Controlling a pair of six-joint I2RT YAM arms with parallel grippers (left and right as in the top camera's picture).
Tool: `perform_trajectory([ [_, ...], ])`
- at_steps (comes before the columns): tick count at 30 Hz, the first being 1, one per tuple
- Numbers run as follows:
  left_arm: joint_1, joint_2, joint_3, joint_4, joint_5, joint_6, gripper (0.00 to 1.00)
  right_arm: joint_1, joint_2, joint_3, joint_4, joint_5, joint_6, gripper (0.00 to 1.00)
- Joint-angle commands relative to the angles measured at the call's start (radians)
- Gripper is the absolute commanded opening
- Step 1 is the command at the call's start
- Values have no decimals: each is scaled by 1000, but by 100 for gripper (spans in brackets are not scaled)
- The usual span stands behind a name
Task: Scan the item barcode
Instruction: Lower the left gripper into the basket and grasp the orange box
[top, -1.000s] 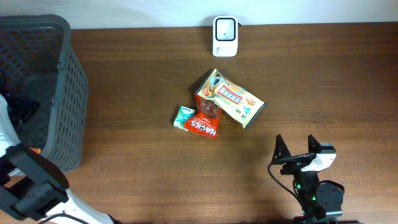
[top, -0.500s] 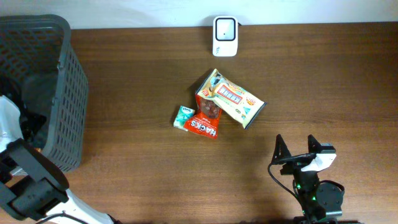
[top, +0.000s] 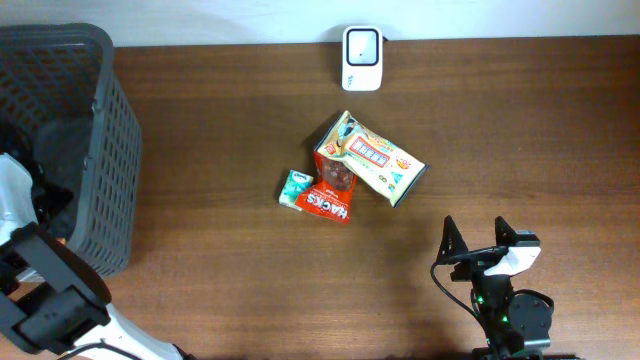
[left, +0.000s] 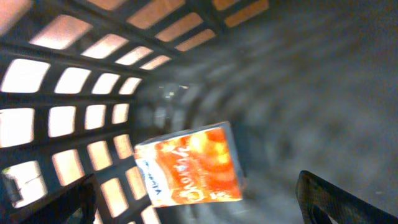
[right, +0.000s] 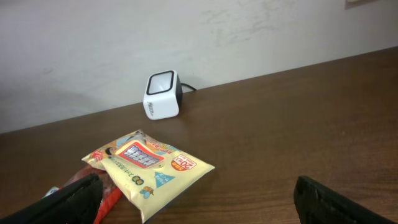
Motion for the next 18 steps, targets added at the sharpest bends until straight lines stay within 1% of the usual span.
perform_trajectory([
  [1, -18, -6, 45, -27, -98, 23, 99, 5, -3, -5, -5, -13, 5, 99],
  [6, -53, -5, 58, -45, -192, 23, 99, 5, -3, -5, -5, -13, 5, 98],
  [9, -57, -1, 58, -45, -206, 23, 99, 5, -3, -5, -4, -13, 5, 99],
  [13, -57, 8, 58, -56, -188, 22, 99, 5, -3, -5, -5, -13, 5, 98],
  [18, -57, 56, 57, -56, -80, 22, 99, 5, -3, -5, -5, -13, 5, 99],
])
